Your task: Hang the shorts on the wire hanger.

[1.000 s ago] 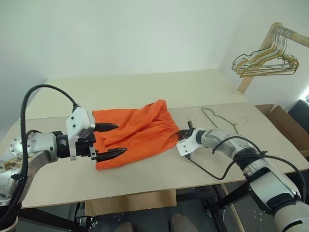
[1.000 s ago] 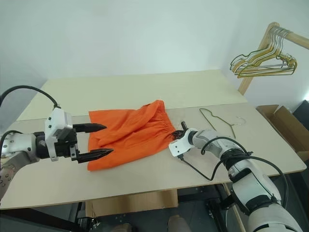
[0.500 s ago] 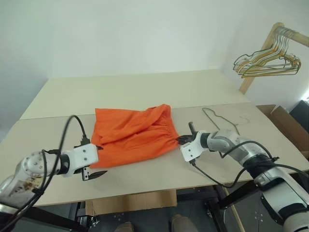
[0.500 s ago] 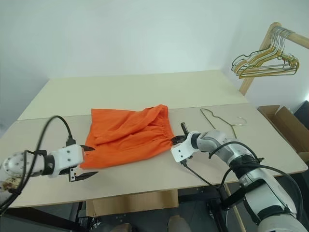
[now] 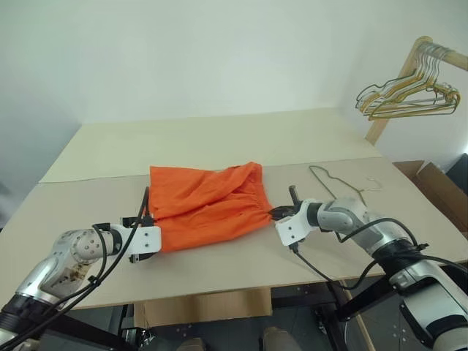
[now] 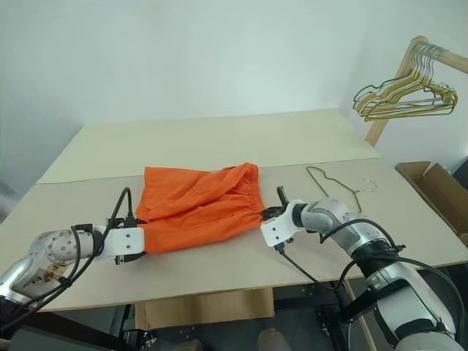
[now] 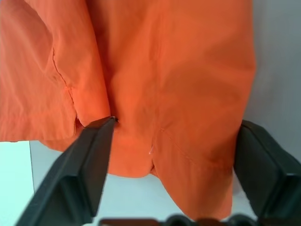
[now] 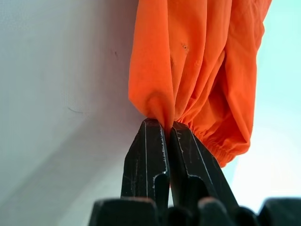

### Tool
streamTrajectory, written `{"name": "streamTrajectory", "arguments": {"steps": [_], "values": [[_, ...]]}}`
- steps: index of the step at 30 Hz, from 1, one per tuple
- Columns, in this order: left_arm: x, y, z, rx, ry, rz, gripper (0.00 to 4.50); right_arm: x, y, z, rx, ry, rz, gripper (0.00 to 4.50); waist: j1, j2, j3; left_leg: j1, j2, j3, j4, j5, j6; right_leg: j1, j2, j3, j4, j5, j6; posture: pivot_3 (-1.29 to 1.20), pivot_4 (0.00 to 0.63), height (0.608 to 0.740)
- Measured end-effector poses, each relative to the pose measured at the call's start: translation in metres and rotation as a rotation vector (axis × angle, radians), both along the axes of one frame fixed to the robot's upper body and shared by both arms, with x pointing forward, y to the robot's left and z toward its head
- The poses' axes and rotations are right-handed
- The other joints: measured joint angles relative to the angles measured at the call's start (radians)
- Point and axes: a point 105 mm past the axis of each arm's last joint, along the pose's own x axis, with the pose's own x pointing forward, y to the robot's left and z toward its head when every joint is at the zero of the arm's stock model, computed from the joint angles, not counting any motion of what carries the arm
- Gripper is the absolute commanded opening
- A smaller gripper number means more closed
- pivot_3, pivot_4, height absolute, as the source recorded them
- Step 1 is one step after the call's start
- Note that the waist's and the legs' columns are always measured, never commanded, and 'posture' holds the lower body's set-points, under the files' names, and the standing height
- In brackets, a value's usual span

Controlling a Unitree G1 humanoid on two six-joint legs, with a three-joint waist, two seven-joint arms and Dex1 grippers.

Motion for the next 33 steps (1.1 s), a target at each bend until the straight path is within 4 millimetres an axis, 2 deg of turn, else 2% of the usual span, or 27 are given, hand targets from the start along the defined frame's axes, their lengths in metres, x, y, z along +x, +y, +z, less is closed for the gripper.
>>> {"name": "streamTrajectory", "arguments": {"steps": [3,4,7,9,13,16,18,21,24,26,28,30,33], "values": [[0.003,0.006,-0.004,0.018,-0.003,0.023,2.06,-0.001,0.000,0.000,-0.005,0.002,0.002,0.00,-0.004,0.001,-0.001,0.000,0.000,0.000,0.000,0.000,0.000,0.000,0.000,0.000,0.000,0.000,0.000,-0.15,0.000,0.740],[0.004,0.010,-0.006,0.025,0.002,0.037,1.56,-0.002,0.000,0.000,-0.006,0.004,0.000,0.00,-0.006,0.001,-0.001,0.000,0.000,0.000,-0.001,0.000,0.000,-0.001,0.000,0.000,0.000,0.000,0.000,-0.16,0.000,0.740],[0.006,0.015,-0.007,0.027,0.008,0.059,0.79,-0.003,0.000,-0.001,-0.003,0.006,-0.004,0.00,-0.013,0.001,-0.001,0.000,0.000,0.000,-0.001,0.000,0.000,-0.001,0.000,0.000,0.000,0.000,0.000,-0.15,0.000,0.740],[0.008,0.020,-0.008,0.027,0.013,0.080,0.11,-0.005,-0.002,-0.004,0.000,0.018,-0.013,0.00,-0.016,0.001,-0.001,-0.001,0.000,0.000,-0.001,0.000,0.000,-0.002,0.000,0.000,0.000,0.000,0.000,-0.15,0.000,0.740],[0.009,0.018,-0.004,-0.010,0.037,0.073,0.04,-0.011,-0.001,-0.004,0.024,0.039,-0.016,0.00,-0.020,0.000,-0.001,-0.005,0.000,0.000,-0.001,0.000,0.000,-0.004,-0.001,0.000,0.000,0.000,0.000,-0.15,0.000,0.740],[-0.009,0.018,0.007,-0.047,0.140,0.000,0.04,-0.020,-0.005,0.002,0.047,0.052,-0.012,0.00,-0.025,0.000,-0.001,-0.011,0.001,-0.001,0.000,0.000,0.000,-0.009,-0.001,0.000,0.000,0.000,0.000,-0.15,0.000,0.740],[-0.029,0.022,0.019,-0.051,0.230,-0.079,0.04,-0.035,-0.010,0.007,0.091,0.112,-0.006,0.00,-0.029,0.000,-0.001,-0.014,0.001,0.000,0.000,0.000,0.000,-0.013,-0.002,0.000,0.000,0.000,0.000,-0.15,0.000,0.740],[-0.049,0.028,0.035,-0.028,0.325,-0.141,0.04,-0.064,-0.009,0.011,0.126,0.202,0.061,0.00,-0.027,0.000,-0.001,-0.015,0.001,0.000,0.000,0.000,0.000,-0.013,-0.003,0.000,0.000,0.000,0.000,-0.15,0.000,0.740],[-0.052,0.031,0.047,0.001,0.326,-0.169,0.04,-0.082,-0.008,0.014,0.122,0.253,0.121,0.00,-0.023,0.000,0.000,-0.008,0.001,0.000,0.000,0.000,0.000,-0.006,-0.002,0.000,0.000,-0.001,0.000,-0.15,0.000,0.740],[-0.041,0.028,0.051,-0.012,0.259,-0.153,0.04,-0.081,-0.006,0.018,0.148,0.263,0.116,0.00,-0.018,-0.001,0.000,-0.001,0.001,0.000,-0.001,0.000,0.000,0.001,-0.002,-0.001,-0.001,-0.002,0.001,-0.15,0.000,0.740],[-0.017,0.019,0.062,-0.058,0.127,-0.123,0.04,-0.071,0.002,0.028,0.228,0.256,0.090,0.00,-0.011,-0.003,0.001,-0.001,0.001,0.000,-0.001,0.000,0.000,0.001,0.000,-0.001,-0.001,-0.001,0.001,-0.16,0.000,0.740],[0.010,0.012,0.076,-0.110,0.014,-0.078,0.04,-0.053,0.014,0.044,0.307,0.215,0.066,0.00,-0.011,-0.003,0.001,-0.002,0.000,0.000,0.000,0.000,0.000,-0.001,0.000,-0.001,0.000,-0.001,0.001,-0.16,0.000,0.740],[0.067,0.001,0.116,-0.195,-0.202,0.029,0.04,0.002,0.030,0.088,0.483,0.063,-0.043,0.00,-0.017,-0.005,0.001,-0.006,-0.002,-0.002,0.002,0.000,0.000,-0.004,0.000,-0.003,0.000,-0.001,0.001,-0.16,0.000,0.740]]}}
